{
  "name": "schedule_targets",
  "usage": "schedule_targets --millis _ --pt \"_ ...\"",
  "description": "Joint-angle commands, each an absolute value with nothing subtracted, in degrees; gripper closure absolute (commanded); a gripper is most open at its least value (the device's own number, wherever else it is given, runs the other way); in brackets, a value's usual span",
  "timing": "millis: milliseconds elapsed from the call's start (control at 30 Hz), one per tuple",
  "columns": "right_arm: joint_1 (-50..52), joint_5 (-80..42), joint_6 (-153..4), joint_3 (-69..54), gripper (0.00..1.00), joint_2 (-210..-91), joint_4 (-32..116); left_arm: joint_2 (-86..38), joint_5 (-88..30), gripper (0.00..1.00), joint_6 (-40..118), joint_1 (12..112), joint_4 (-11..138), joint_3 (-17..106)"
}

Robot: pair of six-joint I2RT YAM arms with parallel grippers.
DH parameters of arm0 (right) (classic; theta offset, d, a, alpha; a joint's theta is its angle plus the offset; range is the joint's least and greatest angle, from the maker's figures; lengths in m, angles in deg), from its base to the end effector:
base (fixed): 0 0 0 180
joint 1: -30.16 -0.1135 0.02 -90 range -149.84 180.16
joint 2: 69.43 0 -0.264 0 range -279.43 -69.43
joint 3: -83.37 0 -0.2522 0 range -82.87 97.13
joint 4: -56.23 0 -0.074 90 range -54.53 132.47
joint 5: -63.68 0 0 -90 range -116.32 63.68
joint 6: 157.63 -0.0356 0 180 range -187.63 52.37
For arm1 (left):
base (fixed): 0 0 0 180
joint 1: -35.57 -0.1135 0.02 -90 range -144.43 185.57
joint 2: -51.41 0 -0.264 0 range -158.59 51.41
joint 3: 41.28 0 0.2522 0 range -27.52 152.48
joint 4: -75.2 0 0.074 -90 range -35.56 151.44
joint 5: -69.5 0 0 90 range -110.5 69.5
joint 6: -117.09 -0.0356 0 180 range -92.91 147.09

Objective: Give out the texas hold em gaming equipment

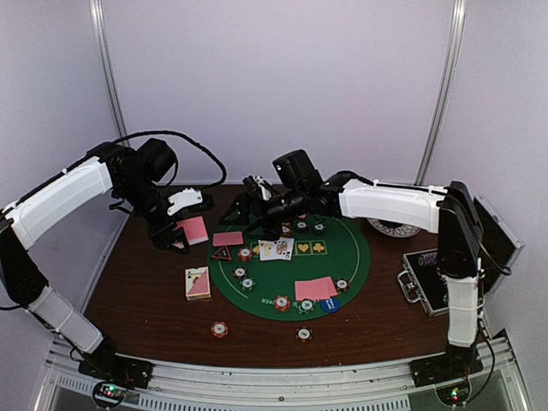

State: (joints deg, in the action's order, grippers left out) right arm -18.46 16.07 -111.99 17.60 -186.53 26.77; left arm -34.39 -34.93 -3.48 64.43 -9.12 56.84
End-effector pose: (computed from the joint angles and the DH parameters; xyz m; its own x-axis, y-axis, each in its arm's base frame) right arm 0.2972 0.3737 0.2823 -0.9035 -0.2444 -0.3520 -0.4183 0.3240 0.8486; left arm 0.2414 -0.1432 0.3274 -0.4451 0.8077 -0.3866 0.8842 0.4648 -0.0469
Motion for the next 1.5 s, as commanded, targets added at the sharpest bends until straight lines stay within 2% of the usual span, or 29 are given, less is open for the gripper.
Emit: schedule_targets --millis 0,500,1067,1267,1467 --pt "-19.3 23.0 -118.1 20.3 0.01 -187.3 31.9 -34.0 -36.7 1.0 -4.0 64.0 -8.3 58.8" --pt "-21.4 27.8 -127.9 25.5 0.09 -194.8 41.3 -35.0 -37.4 1.0 -3.5 64.0 -8.4 60.1" --pt "-22.4 29.2 -135.5 35.0 0.13 -204.3 45.4 -35.1 -38.0 1.0 -3.3 64.0 -8.4 59.9" --pt "-22.1 29.6 -138.3 34.4 0.2 -205.1 48.5 -34.6 -37.7 1.0 -3.4 64.0 -8.4 59.5" --pt "-20.6 29.8 -138.7 28.6 0.3 -203.2 50.0 -34.4 -37.8 1.0 -3.5 64.0 -8.4 59.5"
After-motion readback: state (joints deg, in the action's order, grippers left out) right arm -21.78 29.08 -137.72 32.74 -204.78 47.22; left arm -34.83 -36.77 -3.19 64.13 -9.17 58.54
